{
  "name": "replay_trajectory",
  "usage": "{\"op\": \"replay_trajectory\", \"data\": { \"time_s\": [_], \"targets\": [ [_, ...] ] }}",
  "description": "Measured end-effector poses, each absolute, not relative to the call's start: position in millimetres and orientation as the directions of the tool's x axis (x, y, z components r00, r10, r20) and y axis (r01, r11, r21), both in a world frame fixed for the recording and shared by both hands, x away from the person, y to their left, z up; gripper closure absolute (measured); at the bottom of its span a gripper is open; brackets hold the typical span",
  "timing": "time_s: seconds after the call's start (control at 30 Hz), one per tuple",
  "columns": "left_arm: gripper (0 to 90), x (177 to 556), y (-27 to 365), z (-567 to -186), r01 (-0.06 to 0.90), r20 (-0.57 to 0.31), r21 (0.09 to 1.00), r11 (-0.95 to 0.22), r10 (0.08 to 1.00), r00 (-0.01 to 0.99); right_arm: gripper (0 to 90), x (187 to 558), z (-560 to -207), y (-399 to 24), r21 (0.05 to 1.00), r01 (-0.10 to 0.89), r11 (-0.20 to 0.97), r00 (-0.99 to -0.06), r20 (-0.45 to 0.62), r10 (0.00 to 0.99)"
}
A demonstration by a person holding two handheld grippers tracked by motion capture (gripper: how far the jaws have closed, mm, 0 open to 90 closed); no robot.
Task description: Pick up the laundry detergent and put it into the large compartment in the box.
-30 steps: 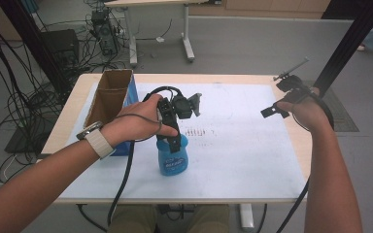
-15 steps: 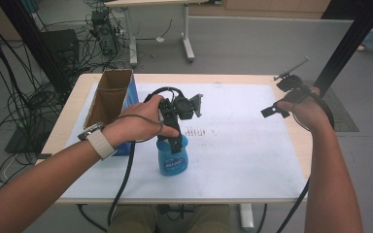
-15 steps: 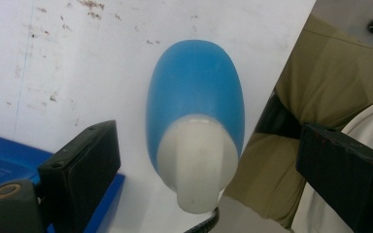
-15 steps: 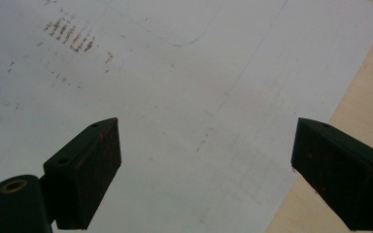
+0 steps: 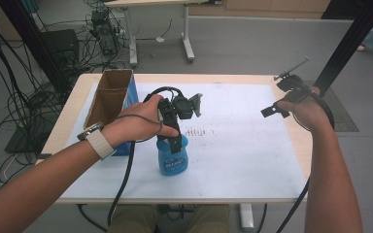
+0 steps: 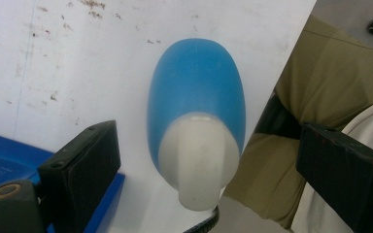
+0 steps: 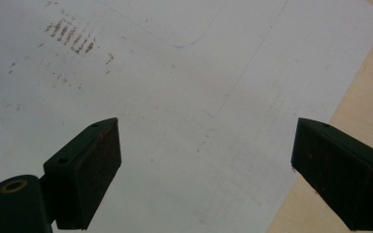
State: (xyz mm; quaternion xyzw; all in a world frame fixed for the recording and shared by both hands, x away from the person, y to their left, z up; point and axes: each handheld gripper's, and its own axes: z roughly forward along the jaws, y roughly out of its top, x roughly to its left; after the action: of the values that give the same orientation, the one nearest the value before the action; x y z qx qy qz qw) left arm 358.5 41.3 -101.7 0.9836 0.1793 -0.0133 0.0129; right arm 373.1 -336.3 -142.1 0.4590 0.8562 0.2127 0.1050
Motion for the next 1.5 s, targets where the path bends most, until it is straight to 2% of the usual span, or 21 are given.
{"op": "replay_trajectory", "data": {
  "time_s": [1.5],
  "targets": [
    [9.4, 358.3, 44.0, -102.8, 0.355, -0.03, 0.028, -0.934, 0.354, 0.935, 10.7, 374.0, -142.4, -336.3, 0.456, 0.744, 0.489, -0.555, 0.014, 0.832]
  ]
}}
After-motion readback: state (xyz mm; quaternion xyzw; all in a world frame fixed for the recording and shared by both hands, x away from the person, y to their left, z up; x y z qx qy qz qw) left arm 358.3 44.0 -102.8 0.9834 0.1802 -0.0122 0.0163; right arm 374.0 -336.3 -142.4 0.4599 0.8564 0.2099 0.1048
